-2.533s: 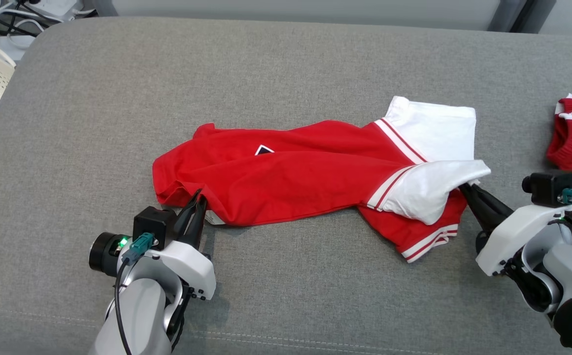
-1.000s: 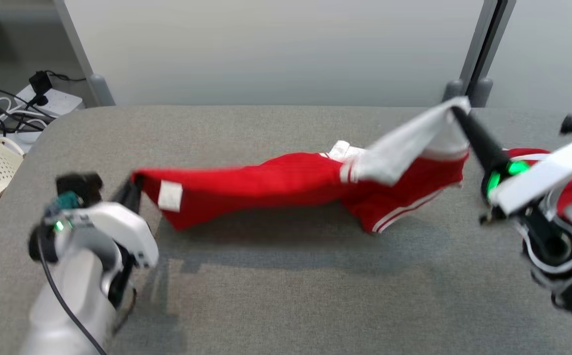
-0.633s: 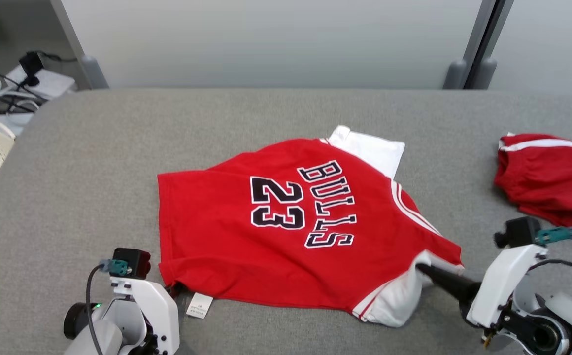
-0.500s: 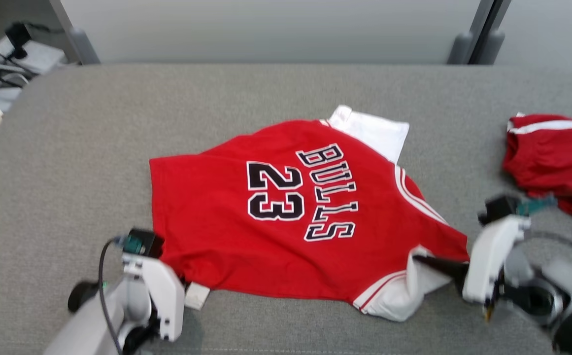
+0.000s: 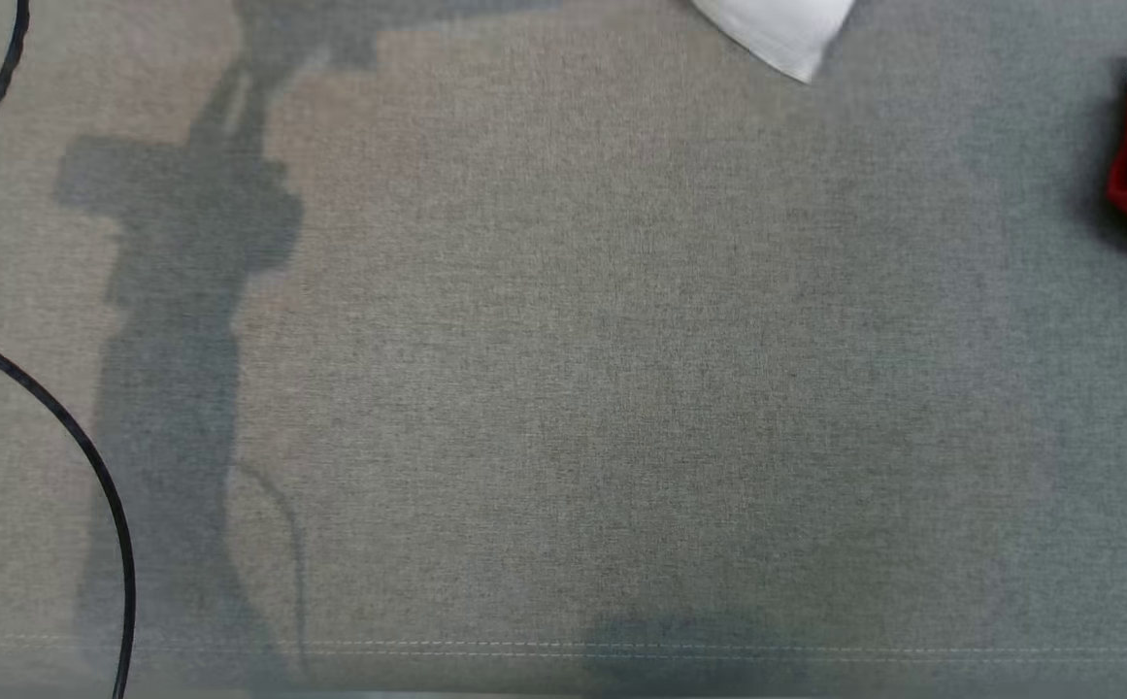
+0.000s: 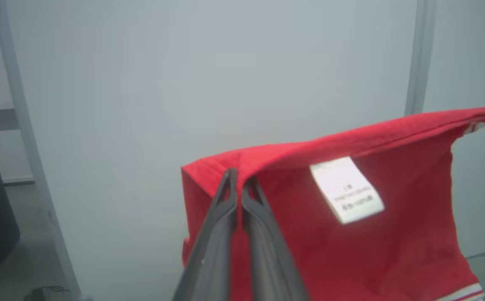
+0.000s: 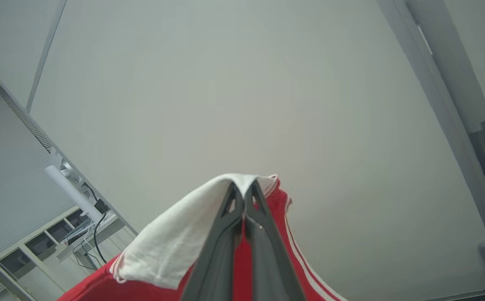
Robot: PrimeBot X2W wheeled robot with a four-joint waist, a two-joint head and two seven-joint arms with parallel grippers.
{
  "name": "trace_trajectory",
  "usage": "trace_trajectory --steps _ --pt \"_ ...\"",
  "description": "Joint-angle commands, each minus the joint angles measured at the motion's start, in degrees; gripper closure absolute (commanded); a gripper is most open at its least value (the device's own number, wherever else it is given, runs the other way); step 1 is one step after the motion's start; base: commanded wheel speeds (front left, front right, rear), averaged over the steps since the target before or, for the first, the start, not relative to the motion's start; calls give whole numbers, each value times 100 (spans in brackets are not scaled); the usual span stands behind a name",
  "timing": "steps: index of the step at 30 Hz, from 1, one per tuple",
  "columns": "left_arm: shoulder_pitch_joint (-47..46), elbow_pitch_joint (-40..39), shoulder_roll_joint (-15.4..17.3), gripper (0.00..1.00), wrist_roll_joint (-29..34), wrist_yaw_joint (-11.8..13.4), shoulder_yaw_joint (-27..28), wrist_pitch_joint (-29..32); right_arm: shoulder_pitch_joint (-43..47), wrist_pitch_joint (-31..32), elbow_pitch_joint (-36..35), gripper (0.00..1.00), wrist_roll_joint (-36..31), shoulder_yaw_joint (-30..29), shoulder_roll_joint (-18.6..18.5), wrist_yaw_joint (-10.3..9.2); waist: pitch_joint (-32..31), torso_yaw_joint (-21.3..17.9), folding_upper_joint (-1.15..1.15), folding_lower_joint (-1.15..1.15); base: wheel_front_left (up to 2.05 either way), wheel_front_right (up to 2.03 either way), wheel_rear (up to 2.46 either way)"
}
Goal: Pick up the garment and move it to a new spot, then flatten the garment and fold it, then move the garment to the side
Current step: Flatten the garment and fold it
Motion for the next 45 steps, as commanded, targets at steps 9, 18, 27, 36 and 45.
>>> trace_trajectory --steps 9,18,27,36,45 --pt "676 717 148 100 -196 -38 -160 -592 1457 86 -1206 100 612 -290 -452 26 463 -220 0 0 0 0 0" --pt "2610 726 -287 100 -191 -40 52 -622 4135 318 -2149 100 1380 -198 -772 26 149 -179 0 0 0 0 0" --pt "3955 516 -657 100 832 -40 723 -623 5608 374 -2579 100 1774 -254 -964 26 -718 -114 0 0 0 0 0" --pt "4643 545 -732 100 1826 375 1042 -623 6571 421 -3055 100 2000 -382 -1189 26 -1195 -164 0 0 0 0 0" --pt "5055 709 -787 100 2221 575 1181 -623 7187 470 -3319 100 2021 -313 -1204 26 -1437 -193 0 0 0 0 0"
